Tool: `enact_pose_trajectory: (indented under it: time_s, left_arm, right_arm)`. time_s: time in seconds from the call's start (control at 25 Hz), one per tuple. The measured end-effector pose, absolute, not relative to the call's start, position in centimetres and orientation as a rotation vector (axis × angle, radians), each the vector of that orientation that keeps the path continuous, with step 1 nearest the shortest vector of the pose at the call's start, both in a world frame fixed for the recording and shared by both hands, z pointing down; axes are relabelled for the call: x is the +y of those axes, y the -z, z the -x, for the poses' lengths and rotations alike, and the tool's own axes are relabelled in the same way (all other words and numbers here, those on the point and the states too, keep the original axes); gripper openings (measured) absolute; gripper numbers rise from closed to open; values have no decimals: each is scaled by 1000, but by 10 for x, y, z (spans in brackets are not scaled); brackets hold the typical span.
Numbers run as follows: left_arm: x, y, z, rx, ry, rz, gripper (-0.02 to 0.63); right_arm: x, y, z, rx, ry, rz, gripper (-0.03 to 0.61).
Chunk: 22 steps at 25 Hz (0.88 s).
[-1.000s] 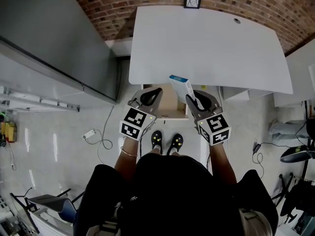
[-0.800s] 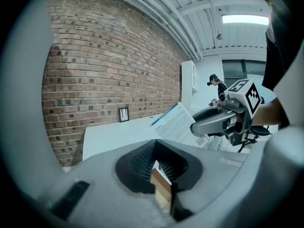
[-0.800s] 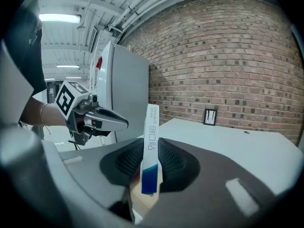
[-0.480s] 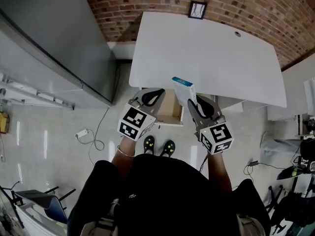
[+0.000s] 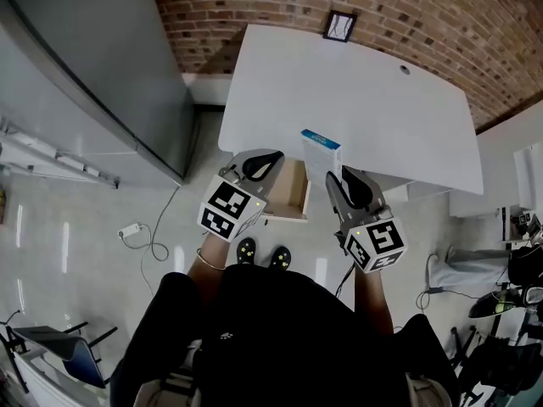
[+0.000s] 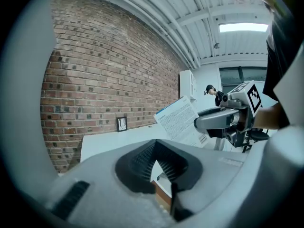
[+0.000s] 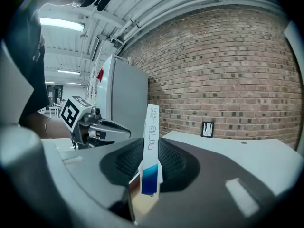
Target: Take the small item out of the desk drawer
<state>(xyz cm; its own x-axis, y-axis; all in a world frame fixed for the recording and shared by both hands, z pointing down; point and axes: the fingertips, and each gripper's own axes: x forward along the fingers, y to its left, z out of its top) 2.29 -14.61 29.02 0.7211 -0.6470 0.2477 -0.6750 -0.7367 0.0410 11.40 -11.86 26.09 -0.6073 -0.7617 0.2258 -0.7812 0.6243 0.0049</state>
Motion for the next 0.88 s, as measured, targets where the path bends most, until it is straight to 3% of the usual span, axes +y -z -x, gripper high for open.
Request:
enact_pose_trajectory:
  time_s: [0.88]
  left_arm:
    - [-147, -278, -21, -1058, -296, -2815, -2]
  right_arm:
    - [-118, -258, -112, -2632, -148, -1297, 107]
